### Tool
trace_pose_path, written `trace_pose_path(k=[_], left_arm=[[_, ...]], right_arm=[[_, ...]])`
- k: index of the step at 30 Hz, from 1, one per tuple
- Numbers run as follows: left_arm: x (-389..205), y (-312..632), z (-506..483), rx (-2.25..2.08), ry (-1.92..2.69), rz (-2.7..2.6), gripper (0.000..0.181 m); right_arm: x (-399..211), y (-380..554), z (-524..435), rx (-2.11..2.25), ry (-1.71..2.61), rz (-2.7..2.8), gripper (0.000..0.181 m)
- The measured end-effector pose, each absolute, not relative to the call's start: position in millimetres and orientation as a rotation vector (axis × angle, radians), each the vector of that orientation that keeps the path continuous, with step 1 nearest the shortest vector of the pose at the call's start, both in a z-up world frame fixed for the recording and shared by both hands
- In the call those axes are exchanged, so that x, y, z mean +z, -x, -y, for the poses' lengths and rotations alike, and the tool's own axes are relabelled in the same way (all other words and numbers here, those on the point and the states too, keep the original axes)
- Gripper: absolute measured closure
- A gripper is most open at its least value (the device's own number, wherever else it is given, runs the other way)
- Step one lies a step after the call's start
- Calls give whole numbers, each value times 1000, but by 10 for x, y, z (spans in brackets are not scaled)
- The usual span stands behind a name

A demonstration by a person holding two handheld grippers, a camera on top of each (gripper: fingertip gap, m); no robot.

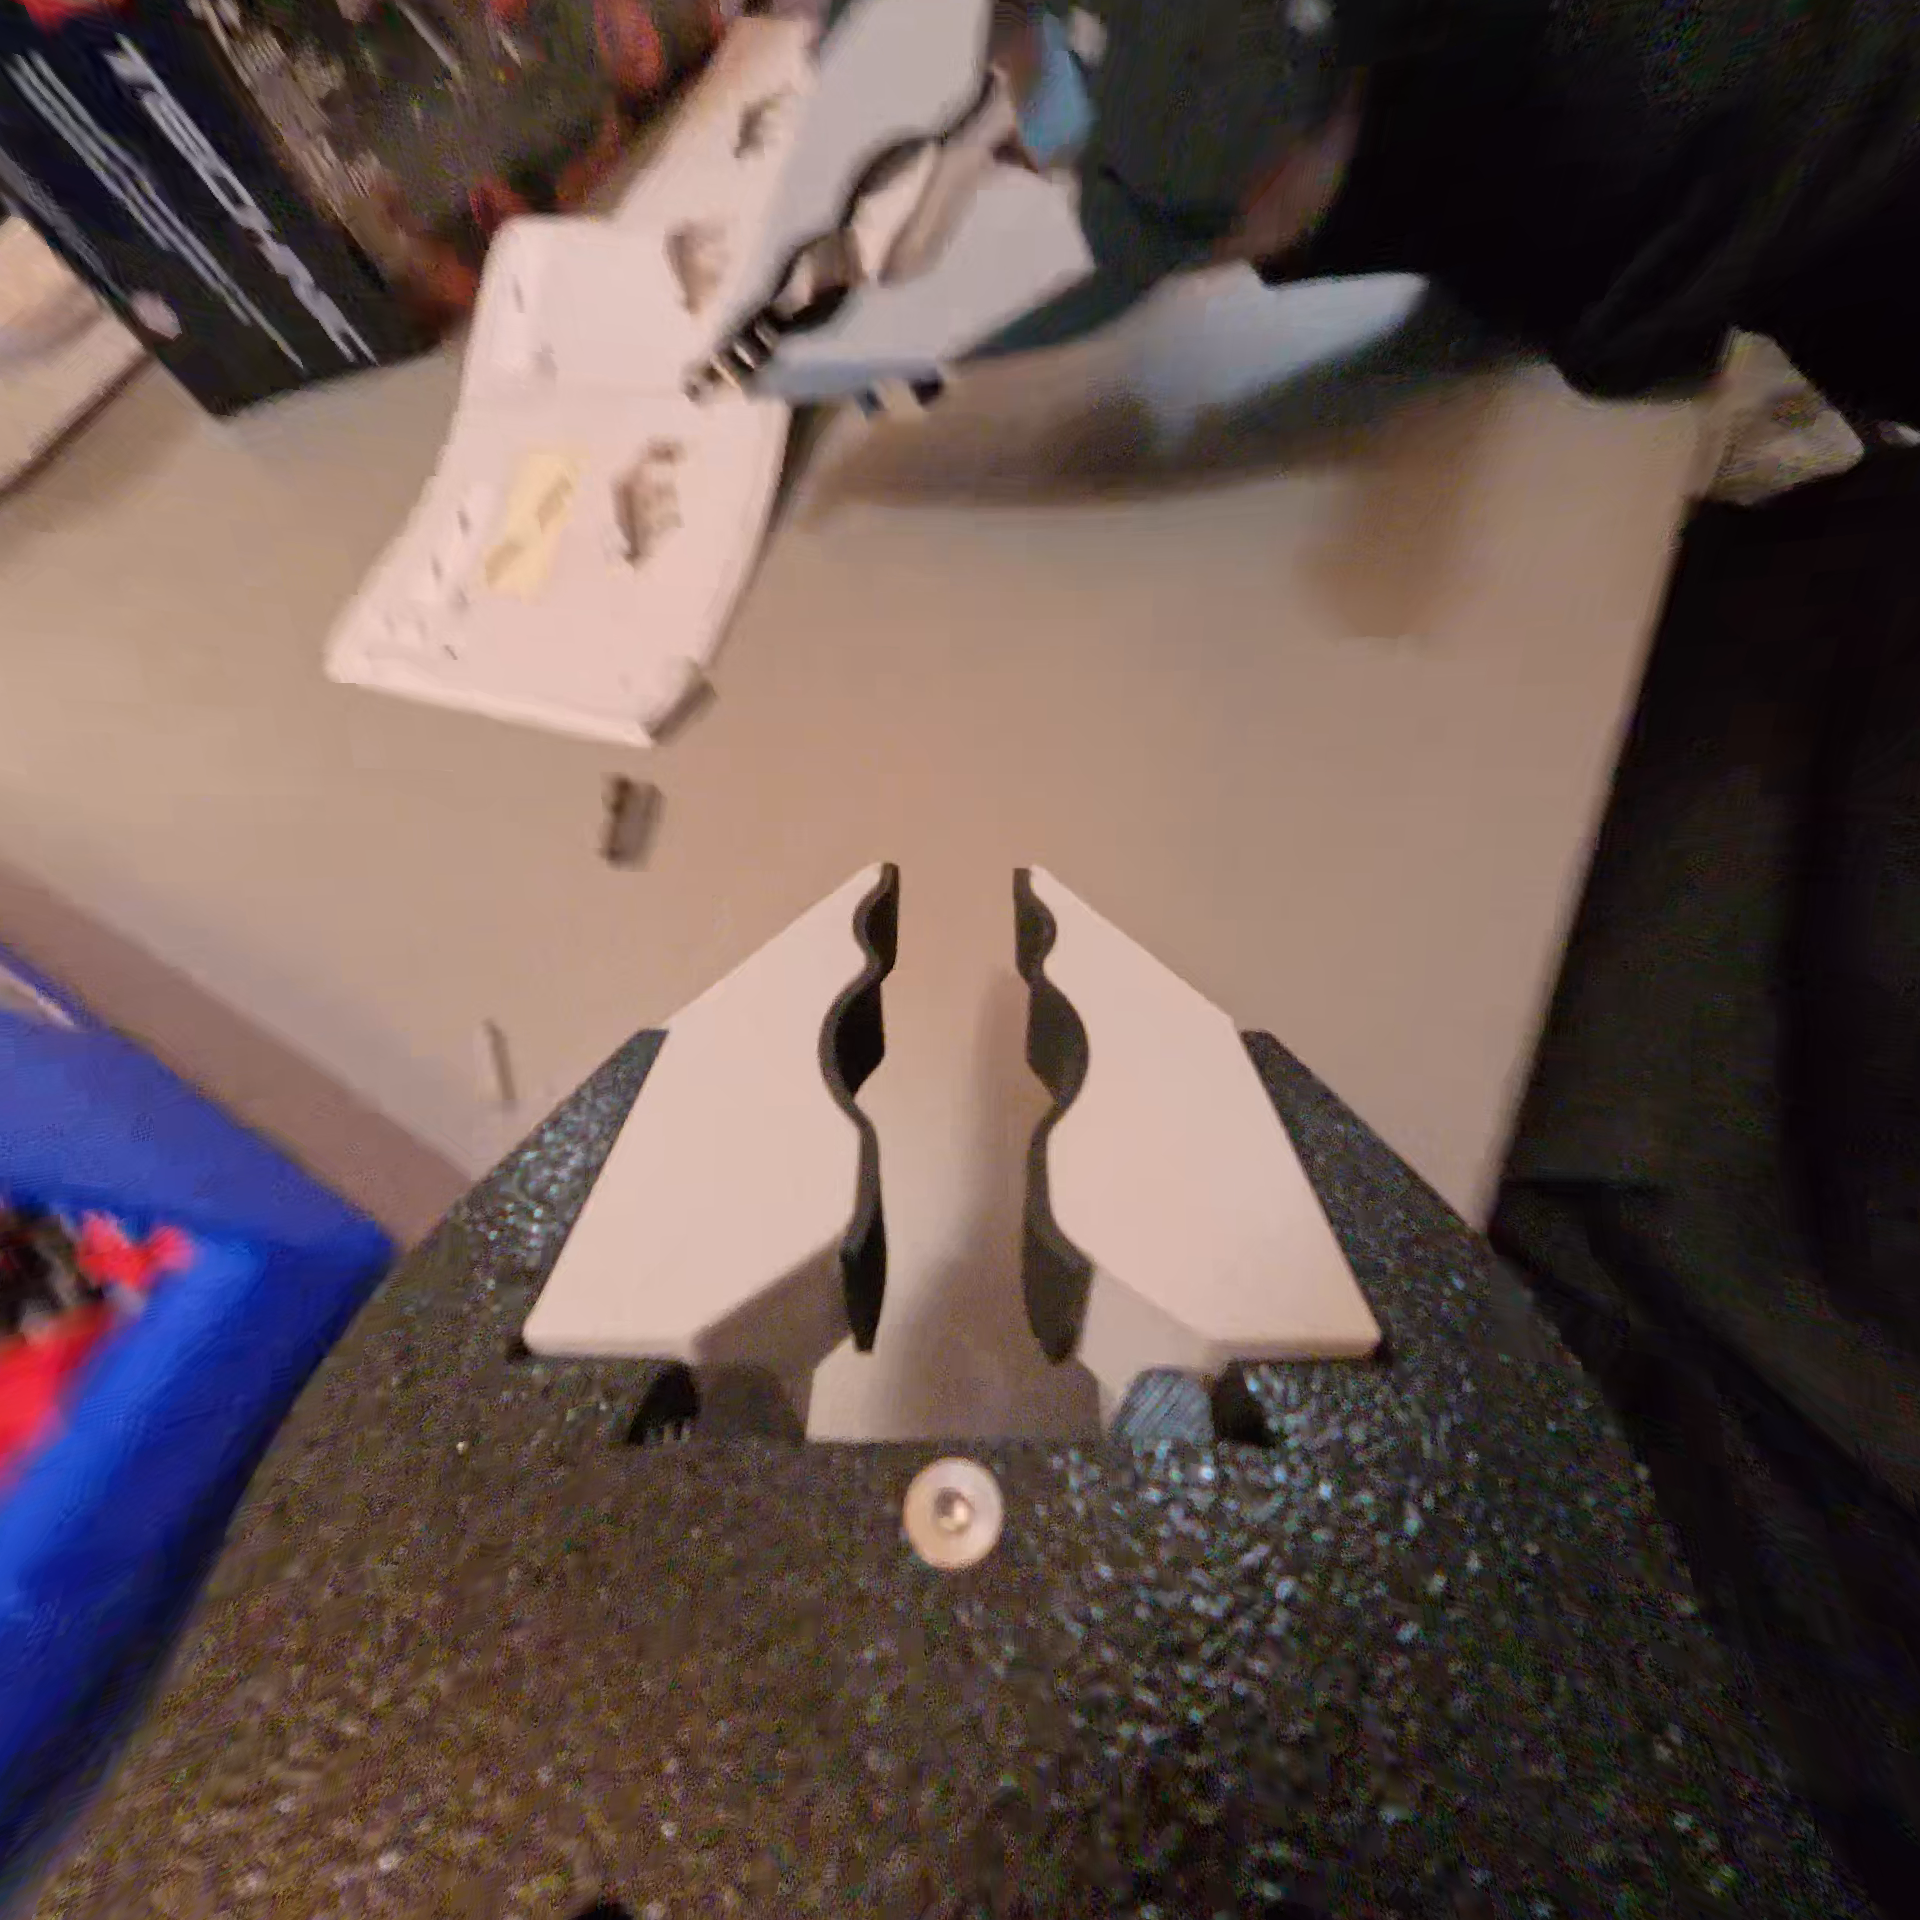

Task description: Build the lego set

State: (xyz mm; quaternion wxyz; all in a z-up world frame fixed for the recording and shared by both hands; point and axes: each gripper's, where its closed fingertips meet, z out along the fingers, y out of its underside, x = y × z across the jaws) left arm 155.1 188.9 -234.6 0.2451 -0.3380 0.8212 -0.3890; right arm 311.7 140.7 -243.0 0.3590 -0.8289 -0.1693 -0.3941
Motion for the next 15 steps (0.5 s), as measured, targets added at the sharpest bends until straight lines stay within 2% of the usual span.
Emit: trace_pose_path(k=[1, 5, 9, 15], left_arm=[[-2396, -1349, -1870, -1039, 973, -2214, 163], [-2709, -893, -1829, -875, 1267, -2119, 154], [-2797, -919, -1723, -980, 1372, -2049, 153], [-2812, -1073, -1779, -968, 1415, -2051, 168]], right_arm=[[-2421, -3118, -1404, -1008, 2136, 430, 176], [-2420, -3085, -1427, -948, 2144, 409, 176], [-2414, -2993, -1478, -919, 2128, 439, 176], [-2415, -2965, -1477, -930, 2127, 461, 176]])
